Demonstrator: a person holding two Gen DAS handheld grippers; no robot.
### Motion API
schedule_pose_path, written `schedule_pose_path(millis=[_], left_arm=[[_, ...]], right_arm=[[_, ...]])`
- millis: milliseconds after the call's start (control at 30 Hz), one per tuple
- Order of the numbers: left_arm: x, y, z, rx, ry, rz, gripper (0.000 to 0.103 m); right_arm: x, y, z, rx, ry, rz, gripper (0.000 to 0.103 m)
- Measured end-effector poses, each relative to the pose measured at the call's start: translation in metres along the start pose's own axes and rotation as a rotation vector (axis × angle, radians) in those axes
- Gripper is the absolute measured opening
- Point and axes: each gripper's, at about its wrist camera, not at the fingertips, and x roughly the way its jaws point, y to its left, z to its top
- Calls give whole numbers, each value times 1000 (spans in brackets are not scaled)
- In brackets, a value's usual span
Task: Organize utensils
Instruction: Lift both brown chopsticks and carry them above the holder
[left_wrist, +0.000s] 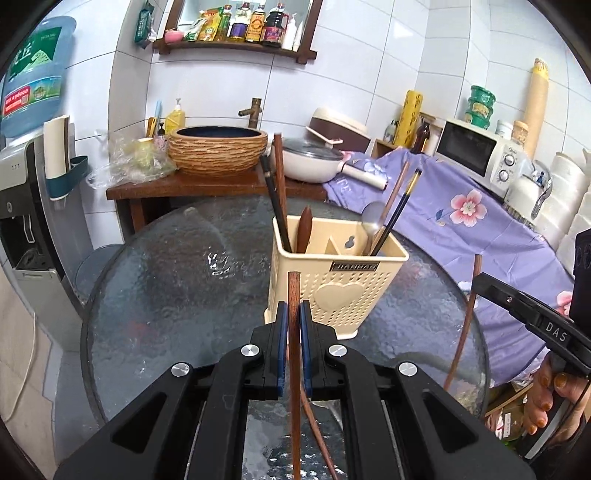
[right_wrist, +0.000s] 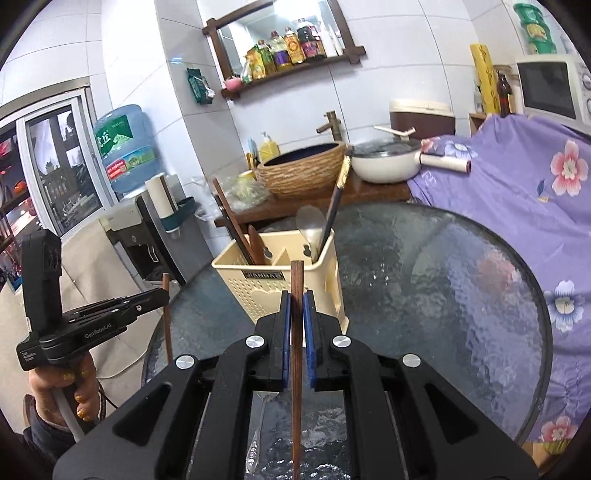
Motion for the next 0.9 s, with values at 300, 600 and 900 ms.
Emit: schedule_pose_path(millis=[300,600,900], left_arm=[[-21,-11,11,36,-55,-15,6],[-35,-22,30,75,-85,-40,6],[-61,-38,77,106,-157,-74,6]], right_arm=[[-13,12,17,-35,-30,39,7],[-23,31,44,-89,-58,51,7],[-33,49,92,-117,-90,58,7]])
